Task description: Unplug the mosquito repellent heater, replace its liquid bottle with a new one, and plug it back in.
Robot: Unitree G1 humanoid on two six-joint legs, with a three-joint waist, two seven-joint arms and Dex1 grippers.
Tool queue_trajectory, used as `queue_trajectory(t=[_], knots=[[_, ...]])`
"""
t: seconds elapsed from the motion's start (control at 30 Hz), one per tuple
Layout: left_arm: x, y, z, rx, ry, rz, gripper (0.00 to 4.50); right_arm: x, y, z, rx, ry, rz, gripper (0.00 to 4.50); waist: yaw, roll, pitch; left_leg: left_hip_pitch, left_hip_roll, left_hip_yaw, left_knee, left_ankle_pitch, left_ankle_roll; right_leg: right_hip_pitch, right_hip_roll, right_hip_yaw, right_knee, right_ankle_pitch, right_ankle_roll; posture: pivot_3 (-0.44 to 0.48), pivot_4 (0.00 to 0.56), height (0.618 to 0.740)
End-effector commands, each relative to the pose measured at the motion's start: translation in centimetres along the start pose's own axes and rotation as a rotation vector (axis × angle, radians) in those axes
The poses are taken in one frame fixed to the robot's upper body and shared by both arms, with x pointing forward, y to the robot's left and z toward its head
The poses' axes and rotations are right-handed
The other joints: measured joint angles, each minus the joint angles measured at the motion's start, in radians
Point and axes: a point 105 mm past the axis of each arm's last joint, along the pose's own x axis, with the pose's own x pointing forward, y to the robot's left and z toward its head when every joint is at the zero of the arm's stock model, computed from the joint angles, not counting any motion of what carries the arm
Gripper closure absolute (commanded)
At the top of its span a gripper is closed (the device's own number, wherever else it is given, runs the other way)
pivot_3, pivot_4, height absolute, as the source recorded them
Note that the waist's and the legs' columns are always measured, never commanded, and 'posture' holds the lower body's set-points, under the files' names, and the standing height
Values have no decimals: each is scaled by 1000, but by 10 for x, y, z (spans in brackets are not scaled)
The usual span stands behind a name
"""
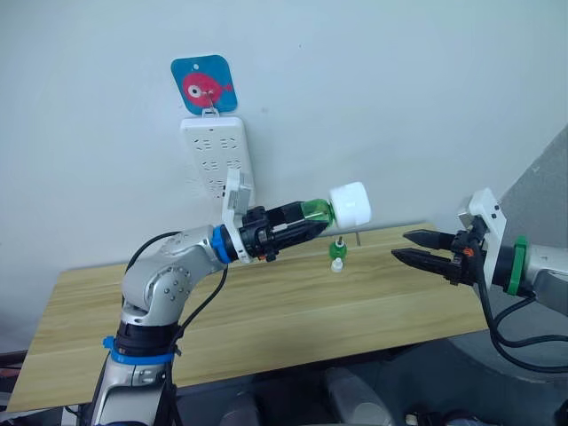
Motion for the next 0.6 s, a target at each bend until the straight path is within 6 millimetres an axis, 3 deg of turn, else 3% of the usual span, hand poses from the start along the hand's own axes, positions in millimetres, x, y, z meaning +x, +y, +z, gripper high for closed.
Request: queue_trajectory(t=[0.03,0.1,0.37,0.6], knots=[[0,-13,3,98,19,-60,2107,-3,10,20,-73,-71,2,678,-1,0,0,0,0,0,0,0,0,0,0,0,0,0,0,-281,83,740],[-1,-8,5,143,16,-34,2107,-5,4,23,-54,-94,-55,0,-3,0,0,0,0,0,0,0,0,0,0,0,0,0,0,-281,83,740],[-2,6,-3,481,-42,73,2108,-11,10,27,308,-196,-39,0,-6,0,-3,0,0,0,0,0,1,1,0,0,-1,2,-3,-290,80,740],[0,0,-15,644,-131,182,2109,14,37,27,639,-312,-80,0,-10,2,-10,-1,0,0,0,-1,2,1,0,1,0,0,0,-284,79,740]])
